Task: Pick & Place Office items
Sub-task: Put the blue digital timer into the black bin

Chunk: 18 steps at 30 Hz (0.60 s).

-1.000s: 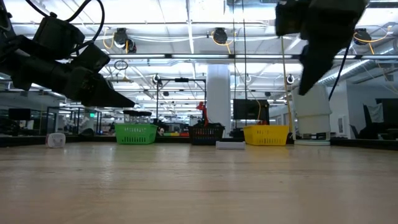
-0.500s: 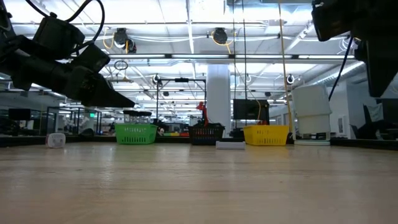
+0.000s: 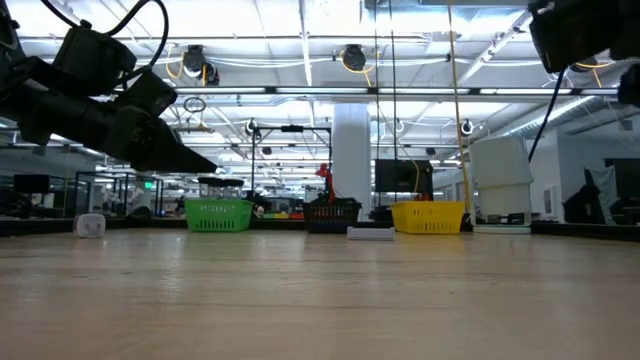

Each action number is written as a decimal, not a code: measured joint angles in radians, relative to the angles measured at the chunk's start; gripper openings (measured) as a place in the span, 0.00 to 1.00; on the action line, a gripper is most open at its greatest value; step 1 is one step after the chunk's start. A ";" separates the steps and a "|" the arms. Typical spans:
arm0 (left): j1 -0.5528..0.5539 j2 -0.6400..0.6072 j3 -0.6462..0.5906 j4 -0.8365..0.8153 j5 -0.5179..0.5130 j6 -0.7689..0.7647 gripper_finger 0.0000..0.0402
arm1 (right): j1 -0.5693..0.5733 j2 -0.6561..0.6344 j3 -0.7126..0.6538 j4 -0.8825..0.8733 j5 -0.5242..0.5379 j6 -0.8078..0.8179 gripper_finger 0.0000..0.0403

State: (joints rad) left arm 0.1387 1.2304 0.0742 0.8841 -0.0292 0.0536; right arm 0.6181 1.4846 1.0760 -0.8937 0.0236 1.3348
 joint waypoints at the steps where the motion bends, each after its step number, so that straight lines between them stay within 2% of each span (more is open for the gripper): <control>1: 0.000 0.000 0.000 0.000 0.000 0.000 0.08 | 0.003 0.017 0.000 0.003 0.000 0.009 0.57; 13: 0.000 0.000 0.000 -0.001 0.000 0.000 0.08 | 0.008 0.154 0.000 0.056 -0.130 0.004 0.77; 18: 0.000 0.000 0.000 -0.007 0.000 0.000 0.08 | 0.022 0.179 0.000 0.094 -0.182 -0.018 0.80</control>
State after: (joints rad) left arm 0.1387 1.2303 0.0742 0.8774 -0.0296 0.0540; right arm 0.6396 1.6636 1.0760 -0.8000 -0.1584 1.3165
